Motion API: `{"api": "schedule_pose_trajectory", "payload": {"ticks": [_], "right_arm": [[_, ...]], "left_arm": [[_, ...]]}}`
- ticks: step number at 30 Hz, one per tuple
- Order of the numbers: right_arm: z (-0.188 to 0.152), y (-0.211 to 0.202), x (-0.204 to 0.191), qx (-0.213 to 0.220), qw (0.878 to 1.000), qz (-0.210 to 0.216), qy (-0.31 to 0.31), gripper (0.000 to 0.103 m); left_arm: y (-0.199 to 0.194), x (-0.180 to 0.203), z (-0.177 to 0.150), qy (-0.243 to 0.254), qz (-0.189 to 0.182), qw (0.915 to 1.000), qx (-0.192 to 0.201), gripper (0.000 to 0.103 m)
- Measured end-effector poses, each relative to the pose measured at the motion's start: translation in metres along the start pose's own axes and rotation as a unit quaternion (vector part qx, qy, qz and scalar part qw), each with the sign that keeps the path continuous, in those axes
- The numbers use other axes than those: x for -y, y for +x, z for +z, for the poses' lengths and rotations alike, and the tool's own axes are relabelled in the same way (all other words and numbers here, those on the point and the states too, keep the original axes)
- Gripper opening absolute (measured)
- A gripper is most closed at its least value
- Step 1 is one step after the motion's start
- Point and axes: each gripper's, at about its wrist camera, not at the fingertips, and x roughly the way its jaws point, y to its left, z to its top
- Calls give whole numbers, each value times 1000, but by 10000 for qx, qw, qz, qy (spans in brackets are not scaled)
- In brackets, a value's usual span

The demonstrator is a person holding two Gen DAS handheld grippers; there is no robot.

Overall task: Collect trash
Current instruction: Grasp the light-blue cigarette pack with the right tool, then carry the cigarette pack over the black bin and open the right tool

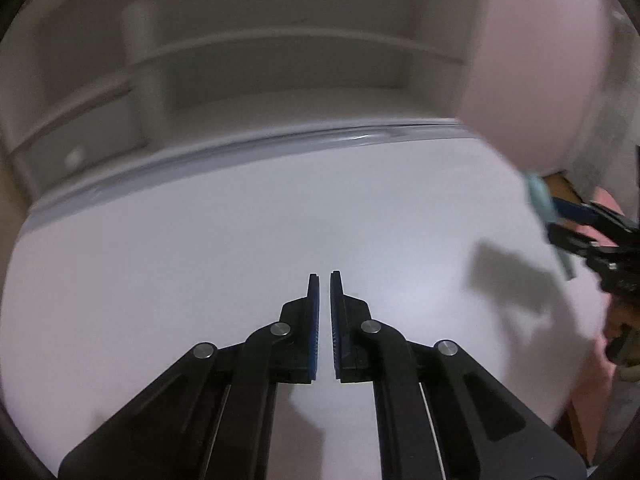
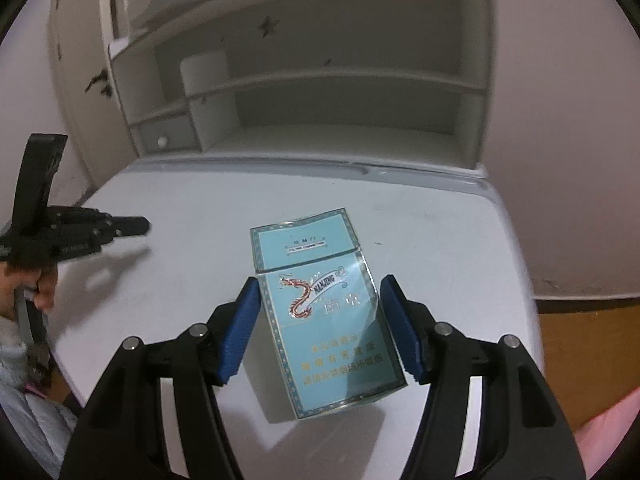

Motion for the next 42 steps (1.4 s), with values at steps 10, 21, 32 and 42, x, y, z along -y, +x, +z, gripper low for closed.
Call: {"api": "schedule_pose_trajectory", "payload": {"ticks": [10,21,32,42], "right_arm": [[-116,-160,96,233,9825,-1267,1342,61],[-343,-143,184,-1011,9125,-868,3868,61],[-506,-5,203,-2102,7909,-378,5735,60],[-495,-27,222,-1881,7720,-1004,5987,93]], "left_arm": [[-17,250,-14,2086,-2018,9569,54,5],[84,417,-160,3352,-2610,8873,-1798,5],[283,409,-291,3133,-1306,8450,-4132,2],[261,424,-276,2952,-1776,8681,-3573,96]]}}
